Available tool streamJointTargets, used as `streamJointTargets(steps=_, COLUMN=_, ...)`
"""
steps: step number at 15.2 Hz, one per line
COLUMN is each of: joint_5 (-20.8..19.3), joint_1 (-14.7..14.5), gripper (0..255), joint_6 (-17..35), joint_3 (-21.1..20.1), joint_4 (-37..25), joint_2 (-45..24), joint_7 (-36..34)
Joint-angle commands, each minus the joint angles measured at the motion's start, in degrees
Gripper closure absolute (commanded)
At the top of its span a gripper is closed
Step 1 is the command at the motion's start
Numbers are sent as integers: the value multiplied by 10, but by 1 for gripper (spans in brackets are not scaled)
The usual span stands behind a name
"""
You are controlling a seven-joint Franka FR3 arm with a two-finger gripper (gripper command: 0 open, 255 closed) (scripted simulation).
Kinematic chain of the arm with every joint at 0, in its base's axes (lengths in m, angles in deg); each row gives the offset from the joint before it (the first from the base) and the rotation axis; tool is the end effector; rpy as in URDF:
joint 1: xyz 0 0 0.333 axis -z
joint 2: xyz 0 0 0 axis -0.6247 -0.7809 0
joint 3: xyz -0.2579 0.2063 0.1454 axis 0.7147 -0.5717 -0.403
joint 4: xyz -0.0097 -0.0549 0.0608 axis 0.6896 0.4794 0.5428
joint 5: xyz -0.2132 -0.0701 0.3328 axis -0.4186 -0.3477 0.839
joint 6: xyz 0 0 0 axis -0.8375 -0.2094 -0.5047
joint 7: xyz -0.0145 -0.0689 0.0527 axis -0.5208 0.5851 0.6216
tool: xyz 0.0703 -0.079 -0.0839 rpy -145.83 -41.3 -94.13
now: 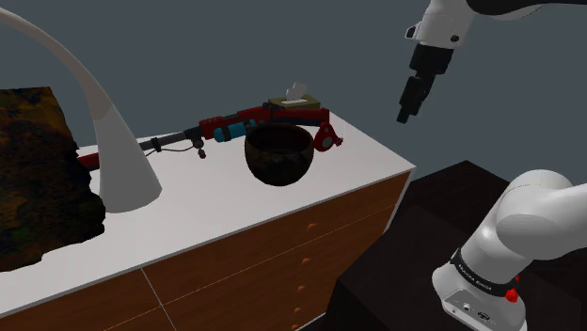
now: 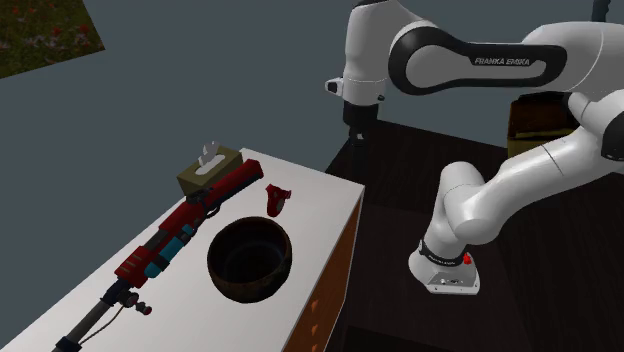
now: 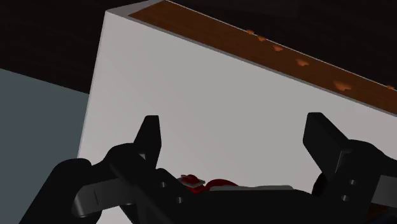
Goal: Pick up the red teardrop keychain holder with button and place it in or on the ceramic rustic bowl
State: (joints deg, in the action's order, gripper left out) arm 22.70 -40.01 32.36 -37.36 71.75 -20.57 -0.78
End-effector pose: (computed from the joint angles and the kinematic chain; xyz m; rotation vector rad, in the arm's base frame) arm 0.2794 0.0246 0.5913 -3.0601 -0.2348 -0.0008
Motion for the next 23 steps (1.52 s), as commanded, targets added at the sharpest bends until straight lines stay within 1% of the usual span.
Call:
streamJointTargets(steps=1, joint_5=0, joint_1=0, gripper=0, joint_6=0, joint_3=0, joint_4=0, joint_2=0, joint_7=0)
streamJointTargets(steps=5, joint_5=-32, joint_1=-2, gripper=0, joint_6=93, joint_3=-31, joint_4=19, joint_2=-52, joint_7=4)
streamJointTargets(steps=9, joint_5=-73, joint_1=2, gripper=0, joint_6=183, joint_3=-62, joint_4=25, joint_2=-114, joint_7=-2)
streamJointTargets(steps=13, joint_5=-126, joint_1=13, gripper=0, joint_6=267, joint_3=-93, joint_4=18, joint_2=-186, joint_7=-20)
streamJointTargets(steps=16, joint_5=-179, joint_1=27, gripper=0, joint_6=322, joint_3=-118, joint_4=4, joint_2=-245, joint_7=-45)
streamJointTargets(steps=23, joint_5=-200, joint_1=36, gripper=0, joint_6=375, joint_3=-118, joint_4=26, joint_2=-276, joint_7=-57)
